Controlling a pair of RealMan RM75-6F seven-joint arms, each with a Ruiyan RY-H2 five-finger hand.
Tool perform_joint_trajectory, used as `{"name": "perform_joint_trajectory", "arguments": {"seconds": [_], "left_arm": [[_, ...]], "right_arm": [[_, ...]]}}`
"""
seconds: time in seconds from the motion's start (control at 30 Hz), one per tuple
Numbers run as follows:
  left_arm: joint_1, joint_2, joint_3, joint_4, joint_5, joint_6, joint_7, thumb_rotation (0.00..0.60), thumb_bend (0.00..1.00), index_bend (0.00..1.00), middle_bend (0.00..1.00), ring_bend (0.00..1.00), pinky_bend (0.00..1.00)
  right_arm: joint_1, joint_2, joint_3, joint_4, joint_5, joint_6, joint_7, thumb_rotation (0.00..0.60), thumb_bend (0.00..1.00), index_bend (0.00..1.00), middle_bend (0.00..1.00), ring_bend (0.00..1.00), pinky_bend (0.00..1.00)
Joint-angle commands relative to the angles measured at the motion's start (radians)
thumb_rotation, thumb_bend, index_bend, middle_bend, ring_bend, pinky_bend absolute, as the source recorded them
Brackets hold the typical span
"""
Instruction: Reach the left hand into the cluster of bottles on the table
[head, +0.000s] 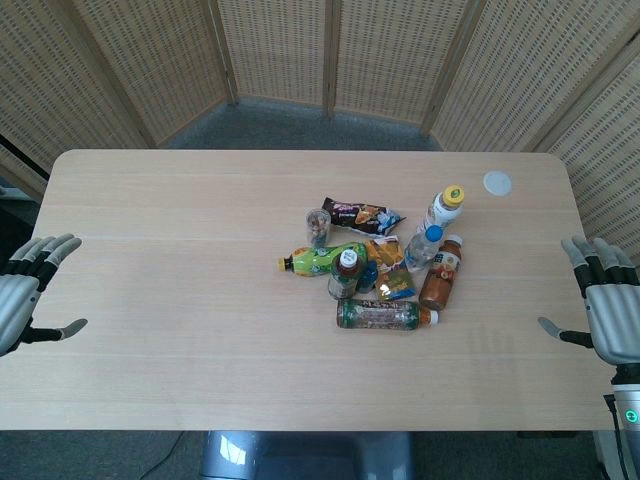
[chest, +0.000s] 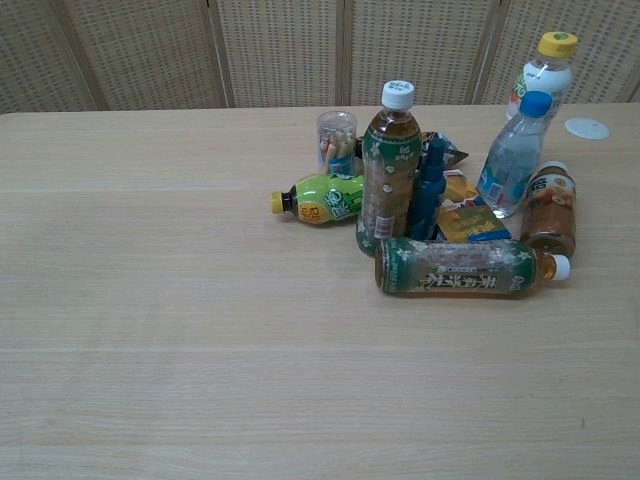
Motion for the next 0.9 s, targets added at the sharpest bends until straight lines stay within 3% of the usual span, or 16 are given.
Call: {"name": "perform_joint_trajectory", "arguments": {"seconds": [0.03,0.5,0.73,0.9], "left_arm": [[-0.005,-0.002,0.000,0.003,0.000,-0.008,-0.005,0.600,0.22,0.04,0.00,0.00,0.00],[-0.054,-0.029,-0.020,0.028,0.010,-0.062,-0.064,0.600,0.22,0.03,0.00,0.00,0.00],[-0.136,-0.088,-0.033,0.062,0.017,-0.187,-0.200,0.600,0.22,0.02,0.00,0.00,0.00],[-0.213,-0.183,-0.059,0.093,0.011,-0.268,-0.305,0.600,0.22,0.02,0.00,0.00,0.00]], "right_arm": [[0.002,-0.001,0.001,-0.004,0.000,-0.003,-0.003,0.499,0.01,0.00,0.00,0.00,0.00],[-0.011,0.009,0.001,-0.029,-0.002,0.008,-0.015,0.499,0.02,0.00,0.00,0.00,0.00],[-0.014,0.012,0.000,-0.034,0.000,0.003,-0.013,0.504,0.02,0.00,0.00,0.00,0.00],[-0.023,0.024,-0.002,-0.045,-0.004,0.012,-0.010,0.502,0.02,0.00,0.00,0.00,0.00]]}}
